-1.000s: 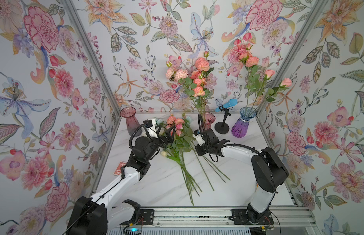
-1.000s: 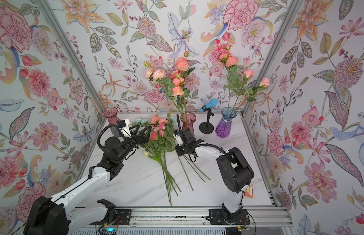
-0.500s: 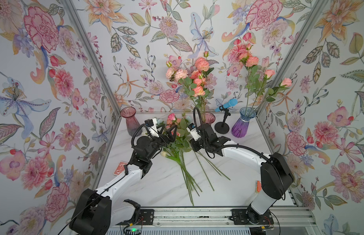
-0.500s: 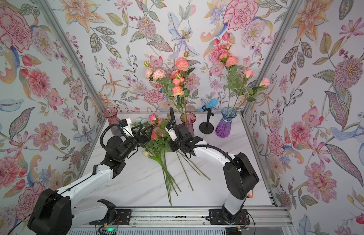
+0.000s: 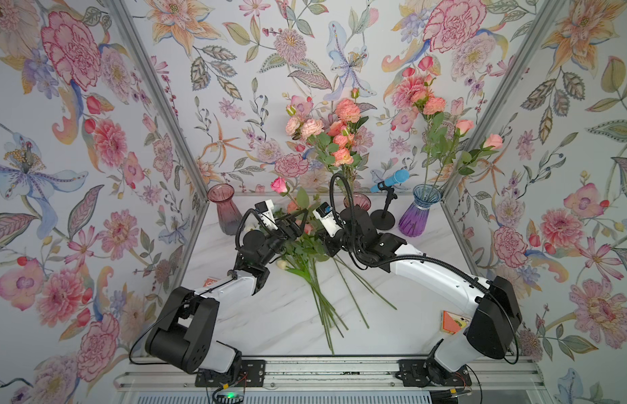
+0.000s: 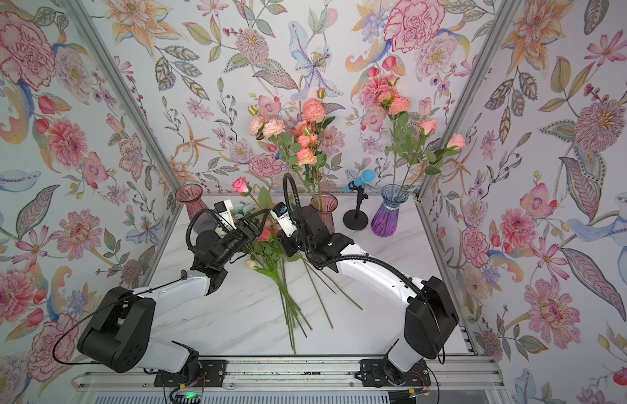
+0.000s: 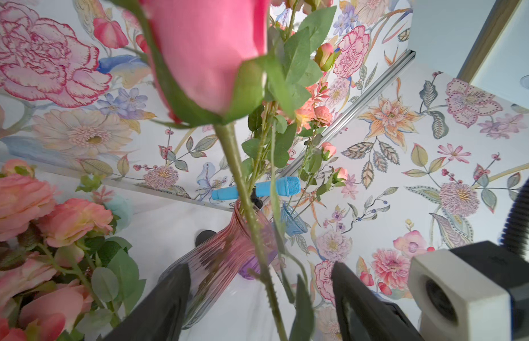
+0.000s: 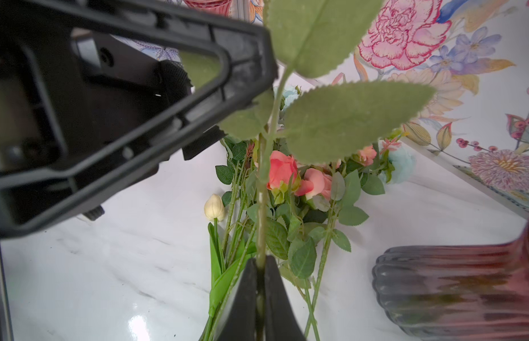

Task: Place the pink flowers into the vase
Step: Pick up the flower at the center of the board, then place the flower in the vase.

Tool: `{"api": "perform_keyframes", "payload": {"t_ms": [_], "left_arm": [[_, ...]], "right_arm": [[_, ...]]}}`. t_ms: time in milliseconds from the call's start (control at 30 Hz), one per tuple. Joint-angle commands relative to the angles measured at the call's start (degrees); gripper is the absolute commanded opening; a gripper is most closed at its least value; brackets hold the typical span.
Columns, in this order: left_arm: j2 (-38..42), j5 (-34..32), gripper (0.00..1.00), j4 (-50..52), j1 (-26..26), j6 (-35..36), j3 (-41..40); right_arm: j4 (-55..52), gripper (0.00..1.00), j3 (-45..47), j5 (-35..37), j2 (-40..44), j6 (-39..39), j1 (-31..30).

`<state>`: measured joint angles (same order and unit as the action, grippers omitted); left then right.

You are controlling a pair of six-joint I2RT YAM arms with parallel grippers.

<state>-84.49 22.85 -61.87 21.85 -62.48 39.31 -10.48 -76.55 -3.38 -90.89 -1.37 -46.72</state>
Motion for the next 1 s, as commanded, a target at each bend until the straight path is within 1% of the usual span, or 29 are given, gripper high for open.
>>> {"api": "perform_keyframes", "payload": {"t_ms": [0,133,233,300,433,567,633,700,733,800,900,933,967], "left_arm": [[-1.15,3.04,0.72,-7.38,-0.31,-4.48,2.52],[-1.73,3.5,0.59,-8.45,-0.21,-4.92,2.61],[-2.48,4.07,0.51,-9.54,-0.29,-5.52,2.78],[-2.84,4.3,0.44,-10.1,-0.24,-5.8,3.01],[-3.3,5.0,0.33,-10.53,-0.22,-5.7,3.82],[-3.58,5.81,0.14,-10.25,-0.14,-5.12,4.7],[-3.57,6.04,0.07,-9.94,-0.14,-4.89,4.9],[-3.58,6.41,0.02,-9.83,-0.13,-4.63,5.07],[-3.46,6.65,0.0,-9.7,-0.11,-4.37,5.15],[-3.11,6.61,0.0,-8.8,-0.14,-3.23,5.16],[-0.98,5.29,0.0,-3.92,-0.14,1.63,5.42],[0.2,4.16,0.0,-1.25,-0.14,4.35,5.4],[1.67,2.5,0.0,1.9,0.02,7.22,5.42]], "right_arm": [[0.17,0.08,-0.7,0.9,1.11,-1.27,-0.38],[0.49,0.08,-0.64,0.91,0.85,-1.27,-0.52],[1.12,0.08,-0.72,0.72,0.65,-1.19,-0.64],[1.17,0.08,-0.92,0.68,0.41,-1.18,-0.65],[1.27,0.08,-1.31,0.43,-0.33,-1.18,-0.65],[1.34,0.09,-1.32,0.72,-0.91,-1.18,-0.63],[1.38,0.1,-1.23,0.78,-1.04,-1.18,-0.55],[1.39,0.15,-1.01,1.27,-0.96,-1.02,-0.44],[1.34,0.2,-0.89,1.62,-0.87,-0.85,-0.4],[1.34,0.35,-0.62,2.34,-0.24,-0.57,-0.09],[1.4,0.53,0.47,3.24,1.83,-0.57,0.22],[1.4,0.61,1.05,3.53,2.66,-0.48,0.28],[1.4,0.64,1.56,3.96,3.51,-0.48,0.31]]}}
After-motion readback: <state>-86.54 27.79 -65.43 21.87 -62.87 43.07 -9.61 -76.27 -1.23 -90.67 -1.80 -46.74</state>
